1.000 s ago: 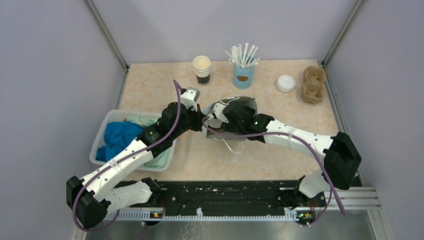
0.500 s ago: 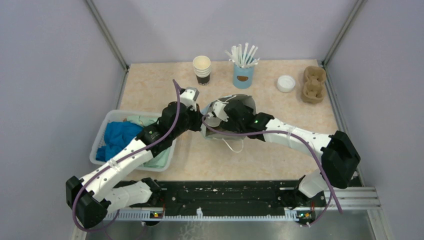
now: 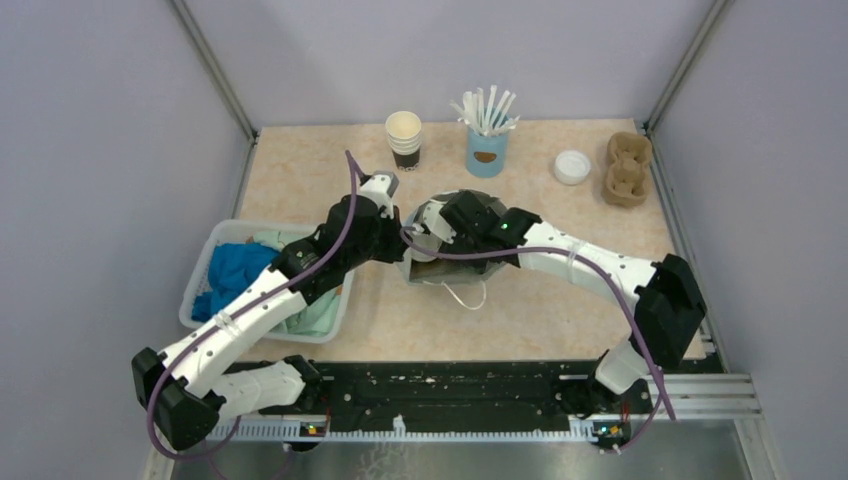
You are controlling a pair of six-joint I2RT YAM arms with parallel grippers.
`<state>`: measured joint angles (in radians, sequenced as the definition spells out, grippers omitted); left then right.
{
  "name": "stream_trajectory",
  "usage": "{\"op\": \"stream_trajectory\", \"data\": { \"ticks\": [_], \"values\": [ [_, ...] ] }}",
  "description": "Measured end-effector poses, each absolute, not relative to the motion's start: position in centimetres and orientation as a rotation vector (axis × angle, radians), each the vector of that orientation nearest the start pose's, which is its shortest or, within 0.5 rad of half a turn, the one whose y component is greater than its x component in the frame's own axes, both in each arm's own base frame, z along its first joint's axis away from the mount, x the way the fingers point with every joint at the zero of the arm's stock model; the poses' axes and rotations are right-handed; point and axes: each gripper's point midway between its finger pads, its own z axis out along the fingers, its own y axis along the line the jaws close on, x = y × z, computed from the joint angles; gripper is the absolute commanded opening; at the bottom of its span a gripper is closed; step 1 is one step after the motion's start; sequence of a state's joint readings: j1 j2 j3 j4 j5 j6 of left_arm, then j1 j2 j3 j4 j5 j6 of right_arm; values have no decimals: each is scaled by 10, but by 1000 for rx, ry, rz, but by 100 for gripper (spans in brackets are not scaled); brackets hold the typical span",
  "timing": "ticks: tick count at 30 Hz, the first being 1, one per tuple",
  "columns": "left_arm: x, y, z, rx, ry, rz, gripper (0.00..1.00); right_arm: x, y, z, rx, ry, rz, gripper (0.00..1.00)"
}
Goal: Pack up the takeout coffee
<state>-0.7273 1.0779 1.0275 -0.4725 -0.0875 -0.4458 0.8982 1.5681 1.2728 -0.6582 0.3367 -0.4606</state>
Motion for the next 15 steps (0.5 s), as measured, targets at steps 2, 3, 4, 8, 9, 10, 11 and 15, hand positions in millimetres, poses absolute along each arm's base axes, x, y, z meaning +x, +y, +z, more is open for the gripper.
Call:
{"op": "stream_trajectory", "data": {
  "ticks": [2, 3, 4, 8, 9, 10, 11, 15],
  "values": [
    [249, -230, 235, 249, 2155, -630, 0, 285, 245, 150, -1465, 2050, -219, 48],
    [247, -231, 235, 247, 2163, -642, 0, 281, 245, 149, -1474, 2074, -213, 48],
    [245, -232, 235, 248, 2169, -658, 0, 278, 244, 149, -1478, 2096, -207, 48],
    [237, -236, 237, 253, 2196, -711, 0, 264, 239, 148, -1484, 2173, -189, 49],
    [235, -237, 237, 255, 2204, -725, 0, 261, 238, 147, -1482, 2187, -188, 49],
    [232, -238, 236, 260, 2214, -742, 0, 258, 237, 146, -1479, 2201, -187, 49],
    [229, -239, 236, 263, 2221, -756, 0, 255, 236, 145, -1478, 2213, -185, 49],
    [220, -241, 236, 266, 2245, -803, 0, 243, 236, 145, -1470, 2247, -182, 49]
  ]
}}
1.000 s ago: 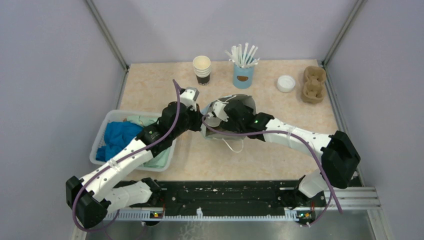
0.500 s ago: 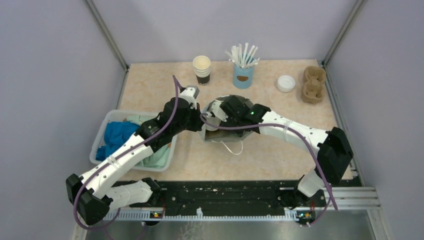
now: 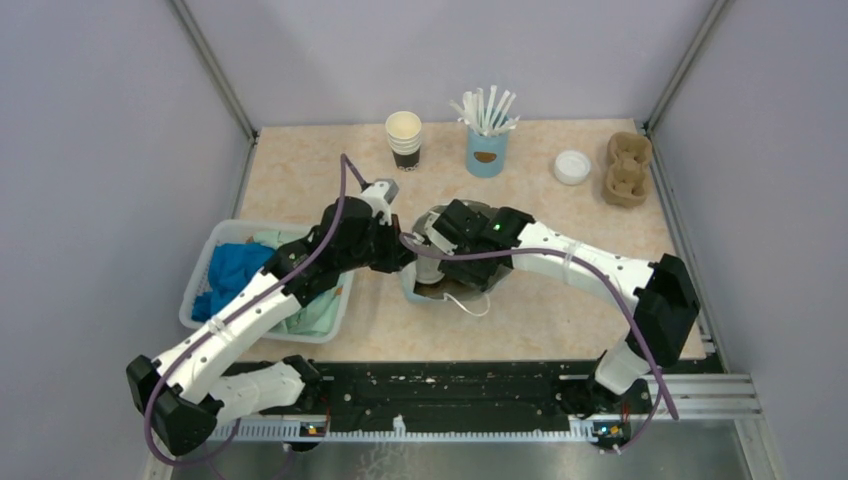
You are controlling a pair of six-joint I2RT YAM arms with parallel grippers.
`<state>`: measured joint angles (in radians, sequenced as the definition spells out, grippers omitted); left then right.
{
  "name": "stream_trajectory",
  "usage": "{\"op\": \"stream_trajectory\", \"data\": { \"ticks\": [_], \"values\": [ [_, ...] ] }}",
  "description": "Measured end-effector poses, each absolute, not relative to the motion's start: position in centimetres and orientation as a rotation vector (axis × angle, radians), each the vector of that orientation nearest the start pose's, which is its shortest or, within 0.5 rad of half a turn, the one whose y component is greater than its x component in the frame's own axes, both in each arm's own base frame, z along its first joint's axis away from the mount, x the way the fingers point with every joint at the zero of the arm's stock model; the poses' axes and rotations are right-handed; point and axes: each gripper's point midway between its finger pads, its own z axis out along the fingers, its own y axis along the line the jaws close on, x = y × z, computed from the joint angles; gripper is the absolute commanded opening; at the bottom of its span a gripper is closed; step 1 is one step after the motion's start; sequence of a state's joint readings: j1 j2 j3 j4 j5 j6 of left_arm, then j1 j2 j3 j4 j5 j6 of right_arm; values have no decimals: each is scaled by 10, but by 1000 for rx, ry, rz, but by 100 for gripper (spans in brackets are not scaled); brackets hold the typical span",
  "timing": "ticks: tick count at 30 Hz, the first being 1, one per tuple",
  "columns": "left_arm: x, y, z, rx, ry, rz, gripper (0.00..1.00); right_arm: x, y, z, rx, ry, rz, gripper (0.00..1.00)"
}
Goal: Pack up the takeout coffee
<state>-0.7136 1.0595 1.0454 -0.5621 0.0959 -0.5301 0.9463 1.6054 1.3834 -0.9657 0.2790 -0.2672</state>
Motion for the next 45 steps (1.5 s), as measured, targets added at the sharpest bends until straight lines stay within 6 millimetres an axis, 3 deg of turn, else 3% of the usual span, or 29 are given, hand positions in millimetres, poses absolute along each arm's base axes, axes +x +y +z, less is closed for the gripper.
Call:
{"op": "stream_trajectory", "data": {
  "ticks": [5, 8, 17, 23, 29, 35, 45],
  "values": [
    [205, -235, 234, 296, 2213, -831, 0, 225, 243, 145, -1454, 2228, -164, 49],
    [210, -233, 237, 342, 2163, -787, 0, 224, 248, 151, -1415, 2206, -161, 49],
    [279, -243, 243, 457, 1966, -521, 0, 244, 239, 172, -1291, 2149, -270, 48],
    [306, -251, 252, 506, 1892, -426, 0, 252, 229, 187, -1245, 2117, -332, 48],
    [308, -252, 256, 515, 1864, -424, 0, 256, 225, 192, -1233, 2096, -375, 48],
    [300, -249, 237, 498, 1898, -445, 0, 261, 228, 201, -1237, 2039, -383, 46],
    [286, -242, 231, 454, 1902, -499, 0, 276, 226, 212, -1203, 1989, -417, 47]
  ]
}}
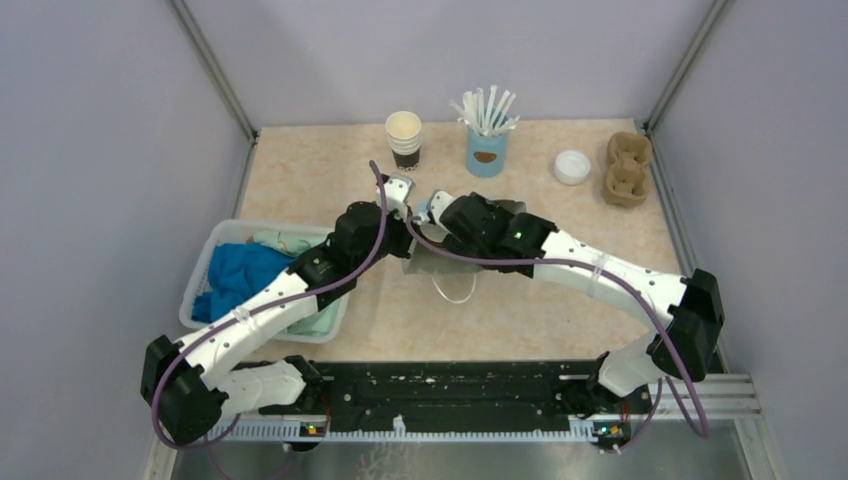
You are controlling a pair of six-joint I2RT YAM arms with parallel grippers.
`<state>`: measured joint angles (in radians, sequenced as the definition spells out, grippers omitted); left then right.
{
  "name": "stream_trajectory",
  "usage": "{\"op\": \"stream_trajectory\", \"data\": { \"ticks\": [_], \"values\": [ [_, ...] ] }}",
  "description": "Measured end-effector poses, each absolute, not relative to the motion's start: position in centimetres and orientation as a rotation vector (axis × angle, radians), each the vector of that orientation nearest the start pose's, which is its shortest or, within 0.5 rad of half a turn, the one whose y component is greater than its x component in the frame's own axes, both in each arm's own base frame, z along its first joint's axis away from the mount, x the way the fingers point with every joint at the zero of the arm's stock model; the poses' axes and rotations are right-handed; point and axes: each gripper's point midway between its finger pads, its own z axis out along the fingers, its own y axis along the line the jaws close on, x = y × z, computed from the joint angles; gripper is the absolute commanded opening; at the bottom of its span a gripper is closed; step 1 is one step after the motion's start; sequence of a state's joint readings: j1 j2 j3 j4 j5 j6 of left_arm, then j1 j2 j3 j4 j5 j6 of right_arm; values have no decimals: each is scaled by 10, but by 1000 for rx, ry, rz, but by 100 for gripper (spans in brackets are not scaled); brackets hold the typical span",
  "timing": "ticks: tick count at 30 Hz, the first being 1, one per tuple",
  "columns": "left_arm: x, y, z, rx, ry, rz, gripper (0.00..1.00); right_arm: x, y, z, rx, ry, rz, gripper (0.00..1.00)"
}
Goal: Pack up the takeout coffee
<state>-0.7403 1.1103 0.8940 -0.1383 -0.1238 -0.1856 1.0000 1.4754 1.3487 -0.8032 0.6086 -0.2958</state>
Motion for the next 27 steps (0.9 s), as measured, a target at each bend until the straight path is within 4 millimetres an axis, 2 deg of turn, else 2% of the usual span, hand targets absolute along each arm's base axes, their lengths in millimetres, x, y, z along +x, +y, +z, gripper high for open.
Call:
{"op": "stream_trajectory", "data": {
  "ticks": [7, 13, 27],
  "values": [
    [282, -246, 231, 452, 1907, -539, 0, 291, 218, 213, -1165, 1992, -429, 47],
    [279, -250, 231, 461, 1909, -565, 0, 295, 224, 196, -1191, 1970, -404, 47],
    [278, -249, 230, 474, 1912, -564, 0, 321, 238, 187, -1151, 1881, -322, 45]
  ]
}}
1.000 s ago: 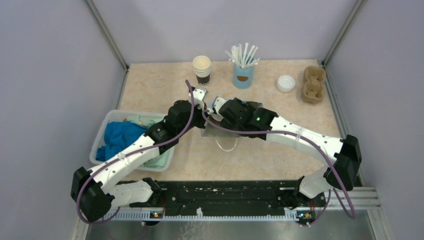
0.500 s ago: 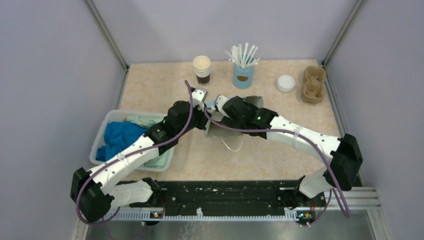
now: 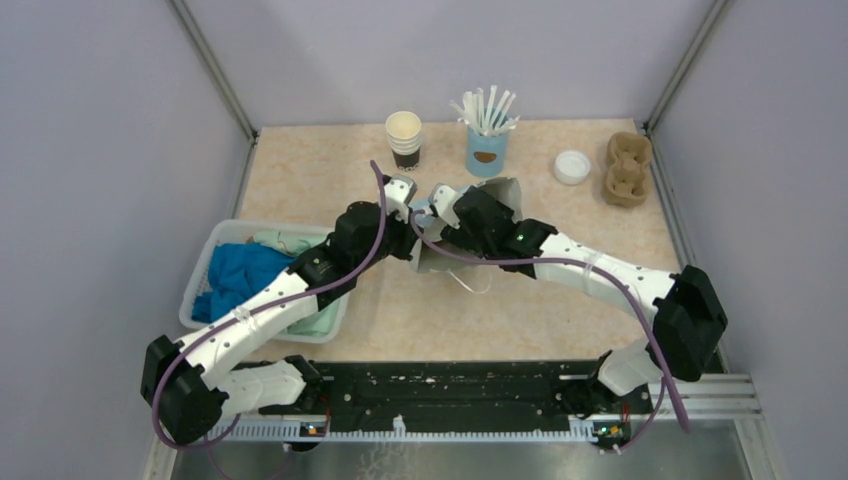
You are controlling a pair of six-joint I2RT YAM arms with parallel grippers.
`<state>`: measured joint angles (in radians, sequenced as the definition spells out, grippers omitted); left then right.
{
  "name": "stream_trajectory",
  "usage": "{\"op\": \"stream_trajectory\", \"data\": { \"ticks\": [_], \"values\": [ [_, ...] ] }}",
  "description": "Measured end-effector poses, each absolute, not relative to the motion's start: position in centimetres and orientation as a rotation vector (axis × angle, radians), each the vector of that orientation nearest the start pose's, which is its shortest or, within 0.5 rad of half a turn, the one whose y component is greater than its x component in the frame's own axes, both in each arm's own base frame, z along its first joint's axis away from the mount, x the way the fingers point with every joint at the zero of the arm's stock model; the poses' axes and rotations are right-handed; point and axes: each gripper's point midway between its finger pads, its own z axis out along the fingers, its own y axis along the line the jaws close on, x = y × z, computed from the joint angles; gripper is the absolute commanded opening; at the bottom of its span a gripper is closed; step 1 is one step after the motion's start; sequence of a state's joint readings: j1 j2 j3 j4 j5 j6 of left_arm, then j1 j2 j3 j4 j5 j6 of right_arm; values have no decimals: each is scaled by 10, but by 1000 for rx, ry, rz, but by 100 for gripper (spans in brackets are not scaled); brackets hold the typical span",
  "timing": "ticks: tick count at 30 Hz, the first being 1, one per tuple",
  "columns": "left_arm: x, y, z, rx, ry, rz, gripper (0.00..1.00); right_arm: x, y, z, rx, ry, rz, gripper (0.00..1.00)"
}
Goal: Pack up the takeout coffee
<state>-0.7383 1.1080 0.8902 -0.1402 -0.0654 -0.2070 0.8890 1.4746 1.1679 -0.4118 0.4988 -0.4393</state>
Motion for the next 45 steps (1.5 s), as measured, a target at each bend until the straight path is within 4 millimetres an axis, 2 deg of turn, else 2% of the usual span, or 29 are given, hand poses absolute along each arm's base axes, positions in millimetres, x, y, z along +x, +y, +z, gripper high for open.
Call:
{"op": "stream_trajectory", "data": {
  "ticks": [8, 11, 16, 23, 35, 45],
  "values": [
    [277, -250, 229, 484, 1914, -566, 0, 329, 240, 177, -1155, 1876, -240, 45],
    [278, -248, 228, 478, 1926, -552, 0, 323, 246, 172, -1204, 1873, -183, 45],
    [285, -243, 234, 436, 1970, -494, 0, 305, 244, 171, -1294, 1886, -121, 45],
    [286, -239, 230, 407, 1999, -472, 0, 291, 238, 184, -1378, 1848, -118, 44],
    [286, -239, 230, 403, 2002, -477, 0, 306, 231, 194, -1479, 1729, -289, 44],
    [285, -240, 230, 406, 2003, -479, 0, 317, 235, 183, -1546, 1678, -344, 43]
  ]
}}
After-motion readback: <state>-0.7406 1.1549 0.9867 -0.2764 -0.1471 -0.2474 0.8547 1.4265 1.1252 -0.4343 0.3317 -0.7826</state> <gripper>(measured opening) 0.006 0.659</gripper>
